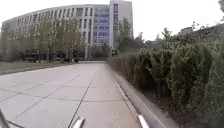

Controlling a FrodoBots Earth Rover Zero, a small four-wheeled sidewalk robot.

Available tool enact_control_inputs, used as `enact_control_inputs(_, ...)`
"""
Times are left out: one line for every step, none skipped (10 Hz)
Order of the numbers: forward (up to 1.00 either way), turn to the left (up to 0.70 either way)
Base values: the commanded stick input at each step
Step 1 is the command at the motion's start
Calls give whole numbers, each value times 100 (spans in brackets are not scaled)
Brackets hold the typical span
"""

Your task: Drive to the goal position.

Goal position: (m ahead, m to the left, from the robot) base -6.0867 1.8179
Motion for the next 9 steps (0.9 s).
enact_control_inputs(4,0)
enact_control_inputs(4,0)
enact_control_inputs(4,0)
enact_control_inputs(4,0)
enact_control_inputs(4,0)
enact_control_inputs(4,0)
enact_control_inputs(4,0)
enact_control_inputs(4,0)
enact_control_inputs(4,0)
